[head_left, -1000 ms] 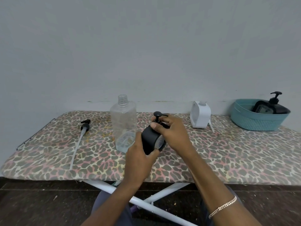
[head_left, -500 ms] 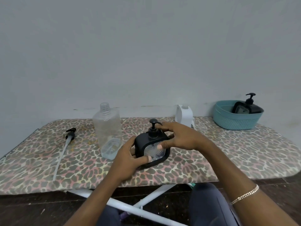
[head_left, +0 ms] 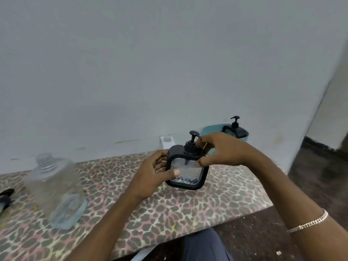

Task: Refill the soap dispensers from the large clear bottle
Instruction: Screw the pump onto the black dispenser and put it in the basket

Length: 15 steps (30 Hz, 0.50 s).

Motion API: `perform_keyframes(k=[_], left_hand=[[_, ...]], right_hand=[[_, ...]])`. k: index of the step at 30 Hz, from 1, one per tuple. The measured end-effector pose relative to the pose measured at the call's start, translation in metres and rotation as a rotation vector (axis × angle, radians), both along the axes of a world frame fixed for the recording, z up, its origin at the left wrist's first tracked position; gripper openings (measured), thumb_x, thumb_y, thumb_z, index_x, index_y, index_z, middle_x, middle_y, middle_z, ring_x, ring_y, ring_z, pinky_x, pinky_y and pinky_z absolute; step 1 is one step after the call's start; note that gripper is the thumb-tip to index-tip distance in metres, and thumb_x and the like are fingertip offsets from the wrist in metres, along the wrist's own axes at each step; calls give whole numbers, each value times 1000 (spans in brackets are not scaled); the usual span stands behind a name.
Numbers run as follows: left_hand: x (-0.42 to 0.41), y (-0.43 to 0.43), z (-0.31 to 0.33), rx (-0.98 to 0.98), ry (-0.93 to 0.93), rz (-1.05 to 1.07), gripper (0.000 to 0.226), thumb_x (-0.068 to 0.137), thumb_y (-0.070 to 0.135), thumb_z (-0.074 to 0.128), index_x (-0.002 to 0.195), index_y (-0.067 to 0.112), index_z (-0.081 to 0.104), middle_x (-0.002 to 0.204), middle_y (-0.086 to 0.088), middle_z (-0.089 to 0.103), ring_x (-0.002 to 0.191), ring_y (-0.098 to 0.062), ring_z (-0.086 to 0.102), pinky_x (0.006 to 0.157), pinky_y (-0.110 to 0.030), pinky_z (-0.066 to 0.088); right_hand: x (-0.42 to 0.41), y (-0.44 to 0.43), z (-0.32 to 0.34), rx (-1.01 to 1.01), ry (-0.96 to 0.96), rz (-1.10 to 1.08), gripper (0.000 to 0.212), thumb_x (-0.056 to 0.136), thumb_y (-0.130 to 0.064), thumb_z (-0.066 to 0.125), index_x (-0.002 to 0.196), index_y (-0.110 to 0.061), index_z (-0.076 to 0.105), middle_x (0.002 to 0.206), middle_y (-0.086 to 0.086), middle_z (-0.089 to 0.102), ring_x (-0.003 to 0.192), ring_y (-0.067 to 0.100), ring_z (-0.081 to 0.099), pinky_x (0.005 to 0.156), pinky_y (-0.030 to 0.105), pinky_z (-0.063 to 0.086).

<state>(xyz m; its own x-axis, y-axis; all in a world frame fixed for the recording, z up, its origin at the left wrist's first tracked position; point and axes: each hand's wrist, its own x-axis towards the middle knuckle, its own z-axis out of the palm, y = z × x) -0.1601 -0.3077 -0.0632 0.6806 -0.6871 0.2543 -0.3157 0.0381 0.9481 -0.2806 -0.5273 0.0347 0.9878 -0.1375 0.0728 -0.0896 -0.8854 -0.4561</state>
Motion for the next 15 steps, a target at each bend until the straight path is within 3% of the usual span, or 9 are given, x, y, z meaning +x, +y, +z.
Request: perform_keyframes(k=[2, 5, 8, 12, 15], left_hand=[[4, -27, 13, -3, -26, -15, 57, 84, 19, 86, 136, 26, 64, 126, 17, 74, 118, 0, 68, 93, -18, 56], [16, -66, 31, -10, -71, -2, 56, 85, 22, 87, 136, 24, 65, 128, 11, 73, 119, -5, 69, 99, -30, 58], [29, -107, 49, -23, -104, 68, 54, 85, 25, 88, 134, 21, 65, 128, 5, 72, 117, -11, 70, 101, -39, 59], [43, -160, 70, -48, -189, 249, 56, 89, 33, 83, 138, 17, 60, 124, 4, 66, 105, -8, 67, 83, -16, 52], [52, -194, 75, -24, -185, 324, 47, 92, 36, 79, 129, 17, 59, 118, 2, 64, 93, -4, 63, 74, -13, 45]], right_hand=[[-6, -20, 12, 25, -45, -47, 29, 79, -37, 88, 102, -28, 72, 96, -10, 75, 89, 13, 73, 81, 38, 58], [-11, -48, 31, 77, -101, -134, 29, 76, -37, 92, 95, -27, 72, 92, -8, 75, 77, 11, 75, 71, 29, 57], [-11, -78, 47, 123, -141, -228, 32, 73, -39, 94, 92, -20, 76, 84, 1, 78, 69, 14, 78, 71, 34, 63], [2, -117, 58, 96, -212, -359, 33, 72, -39, 94, 90, -16, 78, 83, 4, 80, 67, 16, 78, 72, 36, 63], [18, -144, 51, 108, -276, -476, 37, 74, -35, 93, 89, -5, 78, 80, 11, 78, 70, 23, 78, 67, 36, 62]])
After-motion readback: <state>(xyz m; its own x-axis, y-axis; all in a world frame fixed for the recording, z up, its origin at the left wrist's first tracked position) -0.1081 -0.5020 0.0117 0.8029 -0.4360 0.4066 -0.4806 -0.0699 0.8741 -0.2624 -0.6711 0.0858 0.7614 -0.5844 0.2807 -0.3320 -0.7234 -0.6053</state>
